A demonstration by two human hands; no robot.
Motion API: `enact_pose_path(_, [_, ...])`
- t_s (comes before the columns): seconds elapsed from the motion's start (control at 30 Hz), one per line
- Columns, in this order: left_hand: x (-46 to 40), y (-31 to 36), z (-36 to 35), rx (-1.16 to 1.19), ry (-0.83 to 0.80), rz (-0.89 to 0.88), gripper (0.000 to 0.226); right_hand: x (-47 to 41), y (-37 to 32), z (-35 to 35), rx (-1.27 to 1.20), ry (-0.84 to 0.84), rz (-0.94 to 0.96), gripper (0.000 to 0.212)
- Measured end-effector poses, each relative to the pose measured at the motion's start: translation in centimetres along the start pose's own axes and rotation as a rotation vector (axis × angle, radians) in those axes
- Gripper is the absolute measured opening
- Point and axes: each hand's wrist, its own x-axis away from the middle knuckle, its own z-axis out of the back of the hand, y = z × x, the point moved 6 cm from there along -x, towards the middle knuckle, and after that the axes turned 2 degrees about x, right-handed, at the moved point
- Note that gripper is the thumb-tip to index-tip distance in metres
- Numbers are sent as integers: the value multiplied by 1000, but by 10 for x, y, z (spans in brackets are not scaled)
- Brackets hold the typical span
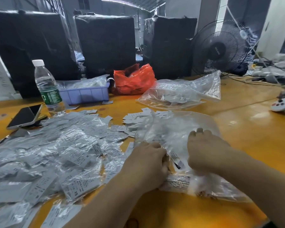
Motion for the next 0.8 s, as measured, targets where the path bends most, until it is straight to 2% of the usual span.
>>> enact_pose_path(0.07, [-1, 0, 0, 20, -2, -5, 28, -8, -7, -1, -42, -40, 47, 43])
enact_pose_path(0.23, [-1, -3, 3, 179, 9, 9, 9, -1, -33, 6, -153, 91, 259, 6])
enact_pose_path(0.33, [-3, -9, 7, 268, 67, 59, 13, 0, -32, 14, -302, 87, 275, 20])
enact_pose_path(0.47, [-3, -19, 20, 303, 247, 91, 33, -6, -23, 14, -212, 97, 159, 19])
enact_pose_path(0.53, [-1, -19, 18, 302, 210, 81, 53, -4, -31, 12, -225, 94, 200, 15])
enact_pose_path(0.57, [-1, -18, 15, 255, 175, 70, 55, -3, -35, 12, -267, 109, 239, 14])
enact_pose_path(0.63, [-1, -16, 16, 161, 190, 43, 37, 0, -39, 12, -361, 108, 296, 9])
enact_pose_path(0.7, [0, -17, 23, 163, 252, 48, 15, 0, -38, 12, -380, 97, 317, 29])
enact_pose_path(0.73, [1, -18, 25, 163, 276, 51, 13, -1, -35, 11, -381, 89, 308, 39])
enact_pose_path(0.8, [1, -19, 25, 154, 278, 40, 12, -2, -31, 9, -390, 81, 289, 41])
